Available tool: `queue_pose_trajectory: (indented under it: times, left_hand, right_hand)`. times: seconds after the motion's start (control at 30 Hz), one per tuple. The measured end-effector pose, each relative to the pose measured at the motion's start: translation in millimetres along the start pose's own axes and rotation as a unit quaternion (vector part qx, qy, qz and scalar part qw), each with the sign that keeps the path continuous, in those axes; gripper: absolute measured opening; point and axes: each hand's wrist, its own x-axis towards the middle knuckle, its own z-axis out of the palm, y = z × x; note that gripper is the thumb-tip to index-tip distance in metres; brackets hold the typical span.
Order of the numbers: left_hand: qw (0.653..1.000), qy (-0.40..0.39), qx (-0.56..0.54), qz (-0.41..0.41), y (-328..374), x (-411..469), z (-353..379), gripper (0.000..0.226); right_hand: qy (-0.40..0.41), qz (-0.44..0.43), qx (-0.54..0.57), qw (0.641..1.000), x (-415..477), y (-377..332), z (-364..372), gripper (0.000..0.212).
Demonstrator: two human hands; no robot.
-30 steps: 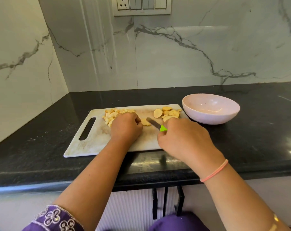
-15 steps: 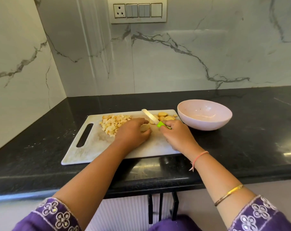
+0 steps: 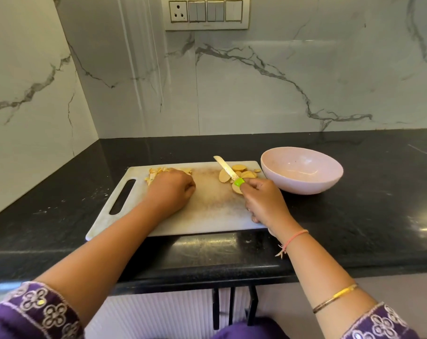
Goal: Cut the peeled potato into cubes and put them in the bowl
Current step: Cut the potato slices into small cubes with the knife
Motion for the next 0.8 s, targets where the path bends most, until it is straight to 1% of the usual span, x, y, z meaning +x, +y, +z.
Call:
queue_pose_trajectory:
  times: [0.07, 0.17, 0.27, 0.37, 0.47, 0.57, 0.7, 0.8]
  left_hand:
    - [1.0, 0.009, 0.016, 0.012, -11.0, -3.1, -4.3, 0.023]
    - [1.0, 0.006, 0.002, 0.009, -14.9, -8.3, -2.3, 0.02]
    - [1.0, 0.008, -0.007, -0.003, -6.3, -8.9, 1.0, 0.028]
    - [1.0, 0.011, -0.029, 0.001, 6.3, -1.4, 1.7, 0.034]
    - [0.998, 0.006, -0.066, 0.005, 23.3, 7.0, 6.3, 0.03]
    - [0.995, -0.002, -0.101, -0.009, 40.8, 18.9, 14.8, 0.03]
    - [0.988, -0.049, -0.139, -0.051, 61.1, 39.3, 23.9, 0.05]
    - [0.987, -0.079, -0.132, -0.044, 68.7, 47.3, 32.8, 0.052]
  right_hand:
    - [-0.005, 0.003, -0.005, 1.0, 2.0, -2.1, 0.5, 0.021]
    - [-0.023, 0.03, 0.008, 0.999, 2.4, -3.1, 0.1, 0.022]
    - [-0.021, 0.027, 0.016, 0.999, 4.5, -3.3, 2.8, 0.021]
    - [0.002, 0.03, 0.066, 0.997, 8.5, -3.4, 5.9, 0.023]
    - [0.024, 0.067, 0.125, 0.99, 11.1, -0.8, 4.2, 0.024]
    - [0.032, 0.083, 0.145, 0.985, 14.3, 1.2, 4.4, 0.027]
    - [0.029, 0.083, 0.143, 0.986, 14.4, 3.1, 4.8, 0.029]
    - [0.032, 0.079, 0.146, 0.986, 13.8, 6.4, 3.0, 0.025]
